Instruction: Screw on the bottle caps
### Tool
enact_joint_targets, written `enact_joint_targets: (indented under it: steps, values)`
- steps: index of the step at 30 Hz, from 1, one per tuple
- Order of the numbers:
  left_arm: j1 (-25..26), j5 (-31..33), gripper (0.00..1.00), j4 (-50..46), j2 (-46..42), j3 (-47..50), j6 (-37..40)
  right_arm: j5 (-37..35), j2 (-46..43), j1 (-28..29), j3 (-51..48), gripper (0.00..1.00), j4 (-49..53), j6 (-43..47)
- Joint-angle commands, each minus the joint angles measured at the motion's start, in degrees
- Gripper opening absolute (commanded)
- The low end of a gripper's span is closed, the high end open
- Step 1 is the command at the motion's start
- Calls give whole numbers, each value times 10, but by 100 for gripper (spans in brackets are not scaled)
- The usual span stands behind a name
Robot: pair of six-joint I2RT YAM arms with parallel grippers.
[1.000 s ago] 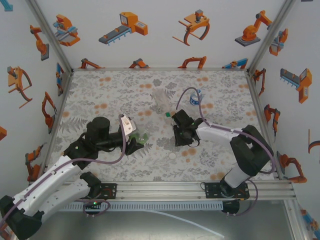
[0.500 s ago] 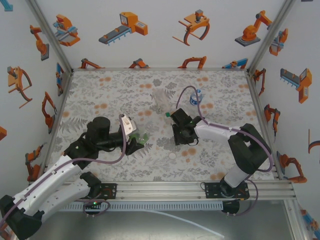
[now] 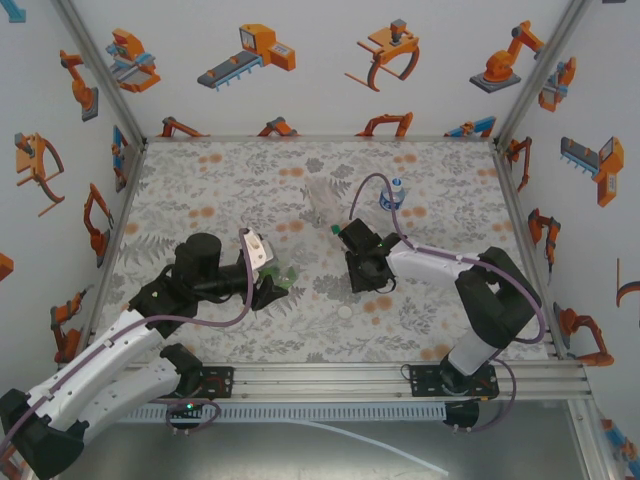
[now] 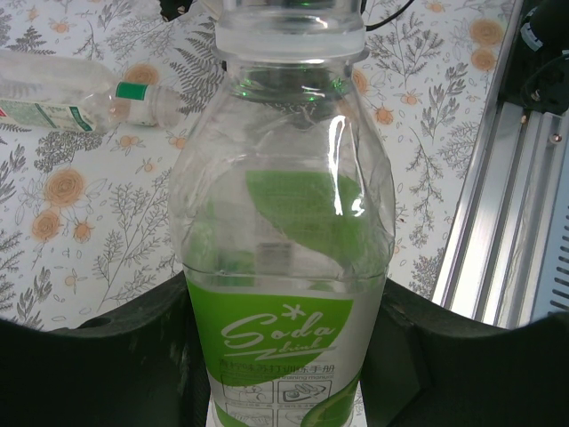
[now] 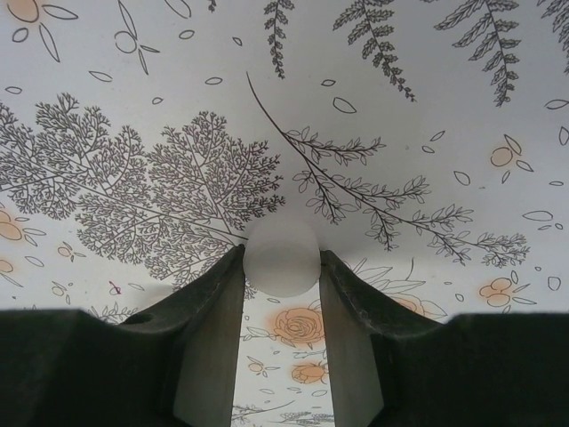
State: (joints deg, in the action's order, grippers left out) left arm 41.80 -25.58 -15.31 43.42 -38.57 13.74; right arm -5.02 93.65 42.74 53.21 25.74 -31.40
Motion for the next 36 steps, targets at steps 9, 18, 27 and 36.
enact_joint_targets:
  steps: [9,18,27,36]
  values:
    - [-2,-20,0,13,11,-26,-3,-3,4,4,21,41,0,9]
    - [-2,-19,0,14,12,-27,-1,-2,11,4,24,37,0,15]
    - [-2,-20,0,9,17,-27,10,-11,-9,4,26,24,10,21]
    - [1,-29,0,-22,11,-31,82,84,-163,8,19,16,-13,137]
